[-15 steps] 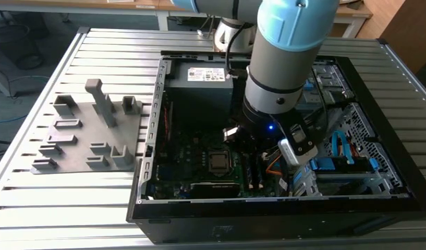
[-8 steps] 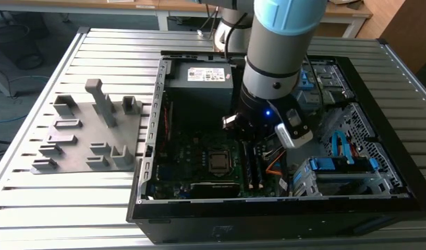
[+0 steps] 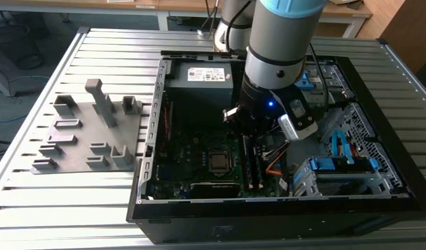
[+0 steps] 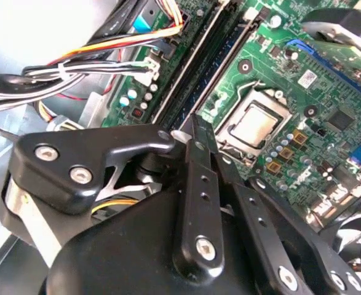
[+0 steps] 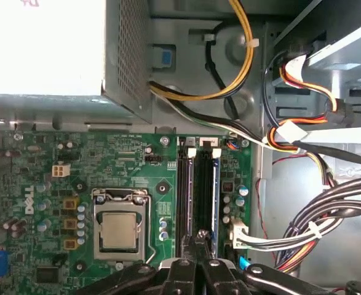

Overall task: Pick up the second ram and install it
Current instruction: 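Press down the second ram until it locks into place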

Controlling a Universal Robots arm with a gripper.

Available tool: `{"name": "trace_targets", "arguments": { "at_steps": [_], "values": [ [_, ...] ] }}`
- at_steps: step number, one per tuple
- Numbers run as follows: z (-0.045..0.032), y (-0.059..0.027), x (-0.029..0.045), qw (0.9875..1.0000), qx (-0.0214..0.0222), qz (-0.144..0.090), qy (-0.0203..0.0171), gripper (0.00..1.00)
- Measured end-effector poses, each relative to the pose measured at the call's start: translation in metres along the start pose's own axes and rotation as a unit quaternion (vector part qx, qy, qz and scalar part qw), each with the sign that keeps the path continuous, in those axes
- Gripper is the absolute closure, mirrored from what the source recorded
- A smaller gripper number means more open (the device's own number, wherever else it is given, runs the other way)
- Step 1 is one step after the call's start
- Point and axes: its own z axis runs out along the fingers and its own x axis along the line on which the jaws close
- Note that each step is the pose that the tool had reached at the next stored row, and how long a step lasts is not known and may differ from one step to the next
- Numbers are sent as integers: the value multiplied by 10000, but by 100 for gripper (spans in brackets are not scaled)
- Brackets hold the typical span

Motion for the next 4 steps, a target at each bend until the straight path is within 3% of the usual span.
{"name": "trace_targets", "arguments": {
  "at_steps": [4],
  "values": [
    [-4,-1,0,10000,2,0,1,90]
  ]
}}
